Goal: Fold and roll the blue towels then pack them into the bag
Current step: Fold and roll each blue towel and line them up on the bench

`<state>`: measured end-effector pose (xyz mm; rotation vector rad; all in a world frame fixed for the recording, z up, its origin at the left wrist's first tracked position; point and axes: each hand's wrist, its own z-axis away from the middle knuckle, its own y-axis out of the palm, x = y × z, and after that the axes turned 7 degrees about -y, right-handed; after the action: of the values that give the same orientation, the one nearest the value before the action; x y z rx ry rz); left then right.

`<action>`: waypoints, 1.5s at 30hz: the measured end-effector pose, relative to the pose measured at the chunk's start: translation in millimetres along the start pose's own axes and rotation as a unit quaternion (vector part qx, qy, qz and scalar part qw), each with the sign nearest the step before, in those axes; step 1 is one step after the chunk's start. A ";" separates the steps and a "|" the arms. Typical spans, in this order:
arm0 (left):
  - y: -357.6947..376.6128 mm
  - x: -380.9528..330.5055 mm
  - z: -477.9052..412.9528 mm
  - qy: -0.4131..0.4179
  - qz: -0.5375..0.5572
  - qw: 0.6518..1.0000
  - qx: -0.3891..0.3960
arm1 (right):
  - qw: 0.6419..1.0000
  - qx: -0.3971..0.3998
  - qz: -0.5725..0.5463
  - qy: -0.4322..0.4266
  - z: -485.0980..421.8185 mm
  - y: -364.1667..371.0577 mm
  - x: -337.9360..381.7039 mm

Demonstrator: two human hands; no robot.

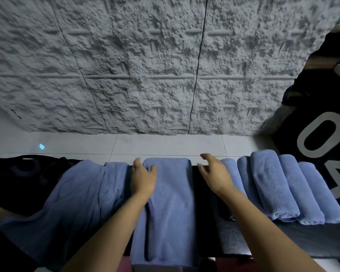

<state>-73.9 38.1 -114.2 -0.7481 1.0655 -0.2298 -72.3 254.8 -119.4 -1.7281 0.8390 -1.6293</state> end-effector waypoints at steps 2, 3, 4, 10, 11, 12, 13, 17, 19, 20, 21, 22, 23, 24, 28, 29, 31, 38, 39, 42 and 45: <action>-0.4 25.3 -3.0 0.165 -0.133 0.977 -0.033 | 0.990 0.090 0.096 -0.047 6.4 6.8 4.5; 1.5 35.9 -0.8 0.266 -0.197 0.944 -0.022 | 0.978 0.146 0.134 -0.071 10.4 10.5 8.2; 2.6 44.8 0.4 0.341 -0.262 0.903 0.009 | 0.963 0.193 0.162 -0.095 15.7 15.6 12.5; -5.2 77.0 -12.1 0.384 -0.428 0.802 0.163 | 0.903 0.251 0.297 -0.181 26.0 43.7 5.1; -5.6 75.6 -13.9 0.386 -0.434 0.805 0.124 | 0.908 0.206 0.324 -0.169 21.3 48.4 4.0; -6.2 73.8 -13.4 0.372 -0.438 0.814 0.084 | 0.911 0.180 0.336 -0.156 15.9 53.0 4.2; -7.2 69.5 -13.0 0.358 -0.440 0.822 0.062 | 0.912 0.159 0.346 -0.150 10.6 56.5 4.7; -12.8 57.8 -9.0 0.392 -0.395 0.827 0.081 | 0.905 0.070 0.354 -0.224 8.5 59.4 14.7; -20.0 52.3 -2.9 0.442 -0.357 0.820 0.070 | 0.894 0.051 0.323 -0.306 17.0 53.5 23.3; -23.1 52.3 2.6 0.456 -0.323 0.825 0.089 | 0.886 0.047 0.307 -0.345 24.8 50.2 25.2; -26.1 50.1 12.0 0.460 -0.292 0.828 0.131 | 0.874 0.049 0.293 -0.385 33.7 46.4 25.0; -28.5 49.9 21.6 0.452 -0.276 0.832 0.165 | 0.864 0.071 0.282 -0.412 43.6 40.8 24.1; -30.9 50.2 32.6 0.437 -0.270 0.835 0.199 | 0.852 0.090 0.271 -0.439 53.6 36.3 20.4; -32.5 52.6 42.2 0.434 -0.267 0.832 0.219 | 0.844 0.116 0.264 -0.453 64.1 31.0 16.8; -37.8 72.0 66.3 0.417 -0.268 0.817 0.293 | 0.808 0.197 0.284 -0.478 97.5 15.7 4.2; -38.9 77.6 68.9 0.409 -0.274 0.816 0.305 | 0.799 0.207 0.292 -0.483 102.6 13.8 3.1; -41.2 88.0 72.2 0.404 -0.274 0.818 0.304 | 0.788 0.215 0.305 -0.490 109.7 11.1 3.7; -42.5 109.2 78.7 0.392 -0.296 0.834 0.253 | 0.857 0.183 0.277 -0.395 118.9 16.2 6.7; -42.3 110.8 78.8 0.387 -0.300 0.835 0.251 | 0.897 0.179 0.231 -0.331 118.9 15.7 7.2; -41.7 114.4 74.8 0.371 -0.295 0.844 0.249 | 0.967 0.212 0.116 -0.079 115.9 12.9 2.4; -41.2 112.8 69.6 0.341 -0.226 0.877 0.253 | 0.981 0.191 -0.023 0.023 110.8 17.3 -1.5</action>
<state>47.8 -19.2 -148.3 -0.4208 1.3923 -1.2008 37.6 246.4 -140.0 -1.4521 0.4679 -1.7342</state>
